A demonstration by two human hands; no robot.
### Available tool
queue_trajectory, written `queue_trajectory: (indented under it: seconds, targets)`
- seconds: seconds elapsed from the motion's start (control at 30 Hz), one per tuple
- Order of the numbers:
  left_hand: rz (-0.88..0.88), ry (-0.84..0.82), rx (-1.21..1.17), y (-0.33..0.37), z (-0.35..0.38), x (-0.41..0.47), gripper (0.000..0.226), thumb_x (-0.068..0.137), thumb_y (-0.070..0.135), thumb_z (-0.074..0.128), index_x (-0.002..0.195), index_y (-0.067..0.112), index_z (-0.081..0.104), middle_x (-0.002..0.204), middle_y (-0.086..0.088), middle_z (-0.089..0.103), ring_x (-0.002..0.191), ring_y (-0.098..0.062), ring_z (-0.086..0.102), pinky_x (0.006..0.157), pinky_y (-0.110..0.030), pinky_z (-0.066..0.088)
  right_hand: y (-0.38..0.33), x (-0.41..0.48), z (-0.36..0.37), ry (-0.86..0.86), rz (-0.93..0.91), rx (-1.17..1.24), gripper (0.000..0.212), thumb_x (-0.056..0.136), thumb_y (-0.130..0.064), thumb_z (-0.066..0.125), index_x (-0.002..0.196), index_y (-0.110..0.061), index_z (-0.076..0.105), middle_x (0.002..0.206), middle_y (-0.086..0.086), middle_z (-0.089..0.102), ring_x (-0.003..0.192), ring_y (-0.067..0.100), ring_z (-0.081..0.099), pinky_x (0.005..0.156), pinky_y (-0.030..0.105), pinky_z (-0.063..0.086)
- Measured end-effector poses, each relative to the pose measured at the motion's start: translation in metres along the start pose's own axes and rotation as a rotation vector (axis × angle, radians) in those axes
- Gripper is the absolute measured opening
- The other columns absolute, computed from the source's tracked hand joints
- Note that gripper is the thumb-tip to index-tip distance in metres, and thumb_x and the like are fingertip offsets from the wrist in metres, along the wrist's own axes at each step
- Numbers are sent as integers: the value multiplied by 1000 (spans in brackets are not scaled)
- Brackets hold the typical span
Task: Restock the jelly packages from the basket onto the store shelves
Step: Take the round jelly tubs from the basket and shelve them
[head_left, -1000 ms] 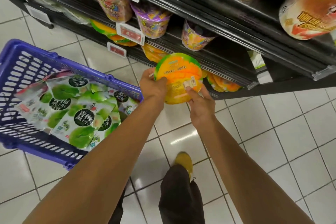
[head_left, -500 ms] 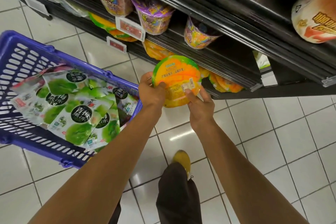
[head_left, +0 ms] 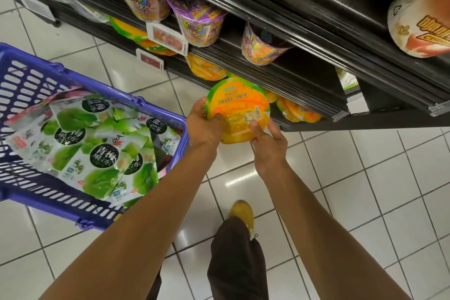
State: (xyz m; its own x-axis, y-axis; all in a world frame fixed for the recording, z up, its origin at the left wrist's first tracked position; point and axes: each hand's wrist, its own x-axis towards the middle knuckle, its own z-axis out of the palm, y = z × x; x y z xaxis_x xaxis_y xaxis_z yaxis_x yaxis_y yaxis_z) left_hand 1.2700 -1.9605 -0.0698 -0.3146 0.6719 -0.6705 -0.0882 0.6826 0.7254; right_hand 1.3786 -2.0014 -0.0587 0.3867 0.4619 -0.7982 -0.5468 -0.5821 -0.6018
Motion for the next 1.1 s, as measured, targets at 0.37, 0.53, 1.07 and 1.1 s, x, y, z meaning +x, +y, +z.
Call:
queue_trajectory:
  seconds: [0.37,0.53,1.07,1.1]
  targets:
    - [-178,-152,-171,34,33,22,59,85,-18,57,134,15,58,94,-2,61,89,-14,61,70,-15,53,-34,19,10,24,-66,-2,42,99,-9,55,139,-21,54,137,5,59,118,20,61,94,27,51]
    - [-204,-313,-44,43,36,29,70,85,-16,58,145,17,44,135,-8,58,124,-24,56,109,-40,44,-36,27,13,19,-100,-85,24,102,-4,46,117,-18,57,127,9,57,121,19,55,110,32,40]
    - [-232,-336,-204,29,14,2,52,91,-12,56,139,6,50,142,-13,53,129,-22,53,110,-33,42,-31,15,22,2,-45,135,37,97,8,43,130,-3,55,144,21,50,134,30,48,109,33,44]
    - [-248,-324,-199,29,9,0,48,91,-11,57,136,4,53,139,-14,56,128,-23,54,110,-35,42,-29,11,24,8,-15,147,38,96,8,44,133,2,51,145,24,48,134,32,48,102,31,50]
